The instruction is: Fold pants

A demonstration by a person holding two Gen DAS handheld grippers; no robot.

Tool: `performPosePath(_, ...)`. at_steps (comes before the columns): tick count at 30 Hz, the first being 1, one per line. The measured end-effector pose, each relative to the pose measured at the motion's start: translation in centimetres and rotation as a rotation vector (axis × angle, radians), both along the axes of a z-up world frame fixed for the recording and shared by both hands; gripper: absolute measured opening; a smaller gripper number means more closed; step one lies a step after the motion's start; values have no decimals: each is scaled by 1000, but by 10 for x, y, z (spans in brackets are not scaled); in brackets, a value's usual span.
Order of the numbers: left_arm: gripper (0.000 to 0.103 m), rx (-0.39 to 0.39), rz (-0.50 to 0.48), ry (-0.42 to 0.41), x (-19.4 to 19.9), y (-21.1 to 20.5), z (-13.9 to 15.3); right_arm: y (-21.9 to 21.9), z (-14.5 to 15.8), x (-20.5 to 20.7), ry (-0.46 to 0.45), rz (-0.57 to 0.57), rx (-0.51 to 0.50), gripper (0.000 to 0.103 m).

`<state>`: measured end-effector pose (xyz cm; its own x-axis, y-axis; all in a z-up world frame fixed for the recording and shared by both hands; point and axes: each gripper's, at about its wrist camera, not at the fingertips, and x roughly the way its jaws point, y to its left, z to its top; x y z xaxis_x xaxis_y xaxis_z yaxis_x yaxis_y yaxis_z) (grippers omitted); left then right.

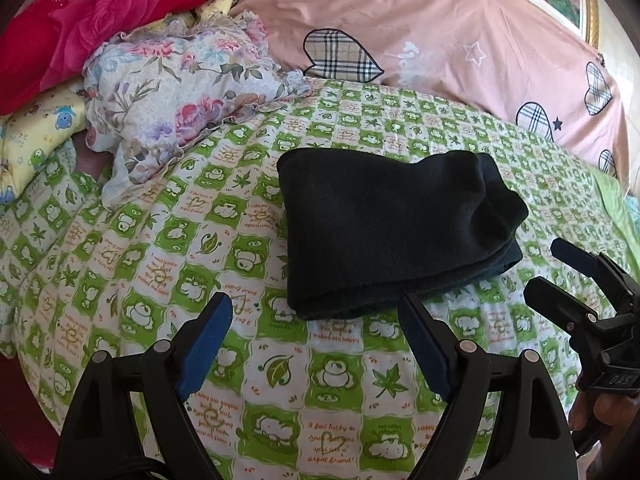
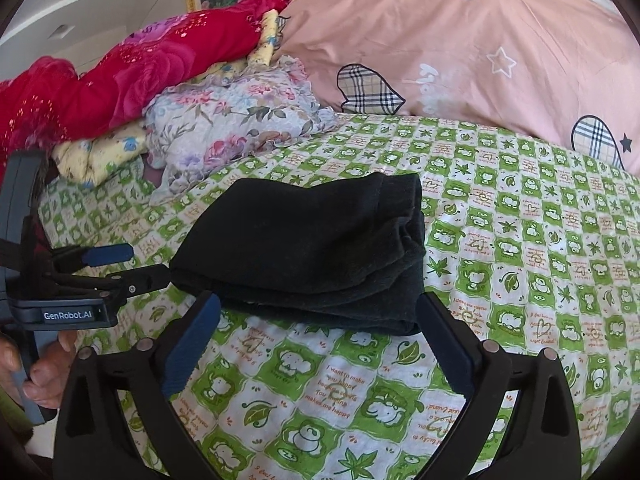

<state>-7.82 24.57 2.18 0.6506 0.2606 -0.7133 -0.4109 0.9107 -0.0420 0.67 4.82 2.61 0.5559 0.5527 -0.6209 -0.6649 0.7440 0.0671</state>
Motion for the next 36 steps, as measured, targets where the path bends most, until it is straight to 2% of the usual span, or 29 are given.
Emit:
performPosePath(12, 91, 33, 17, 1, -2, -7, -6, 2, -6, -7, -21, 11, -4, 101)
performPosePath(24, 92, 41, 16, 5, -1, -8, -16, 5, -19, -5, -3, 22, -18, 102)
performPosePath(31, 92, 61, 30, -17, -3, -9, -17, 5, -23, -6, -29, 9, 11, 102)
performPosePath(36, 93, 65, 31, -9, -2, -8, -21, 6, -33, -5, -8, -1, 13, 102)
